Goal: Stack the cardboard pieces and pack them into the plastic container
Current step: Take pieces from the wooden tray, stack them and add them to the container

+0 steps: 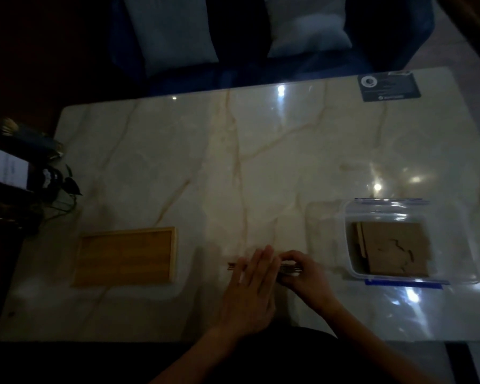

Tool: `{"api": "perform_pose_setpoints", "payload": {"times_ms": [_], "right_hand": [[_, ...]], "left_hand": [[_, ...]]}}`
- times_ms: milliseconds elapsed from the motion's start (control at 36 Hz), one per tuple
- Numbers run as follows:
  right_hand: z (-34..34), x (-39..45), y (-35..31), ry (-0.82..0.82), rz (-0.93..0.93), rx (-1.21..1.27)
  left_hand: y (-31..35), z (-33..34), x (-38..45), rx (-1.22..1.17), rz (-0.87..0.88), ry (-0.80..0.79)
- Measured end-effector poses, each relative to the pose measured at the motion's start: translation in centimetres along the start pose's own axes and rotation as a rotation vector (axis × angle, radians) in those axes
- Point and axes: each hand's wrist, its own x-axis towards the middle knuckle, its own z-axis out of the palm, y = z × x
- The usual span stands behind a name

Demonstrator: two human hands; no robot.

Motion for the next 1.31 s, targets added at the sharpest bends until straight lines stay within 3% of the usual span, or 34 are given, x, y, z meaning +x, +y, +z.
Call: {"api": "perform_pose_setpoints", "payload": {"times_ms": [83,278,417,583,667,833,1000,1056,1194,1306], "right_hand": [[-0.1,0.1,-0.1,-0.014,0.014,-0.019],[-0.2,-0.2,-0.1,-0.009,0.012,0.021],[0.2,-0.2,-0.2,-0.024,0.027,0.008],[0.2,0.1,-0.1,-0.027,0.067,0.035],[0.1,0.2,0.1,-0.039,0.081,0.037],[0.1,0.1,0.1,-0.022,0.053,0.020],[0.0,0.1,0.0,-0.031,0.049,0.055],[0.1,0.0,0.0,-0.035,0.056,0.070],[0.1,0.1,0.5,-0.038,0.097,0.098],[-0.2,0.1,0.6,-0.061,0.095,0.090]], "left_hand": [[0.5,-0.6,0.4,0.106,-0.040,-0.183],[1.2,-1.7,0.4,-0.023,-0.068,0.005],[0.7,-0.9,0.6,0.078,-0.045,-0.255],[0.1,-0.2,0.7,0.005,-0.118,-0.240],[-1.1,-0.4,0.1,-0.156,-0.270,-0.131],[-4.2,-0.5,-1.9,-0.829,-0.851,0.225],[-5.8,-0.2,-2.0,-0.979,-1.099,0.334],[-5.0,-0.1,-1.7,-0.990,-1.100,0.275],[-2.6,0.8,-1.2,-1.265,-0.795,-0.077],[-4.2,0.5,-1.4,-1.242,-0.873,-0.002]]}}
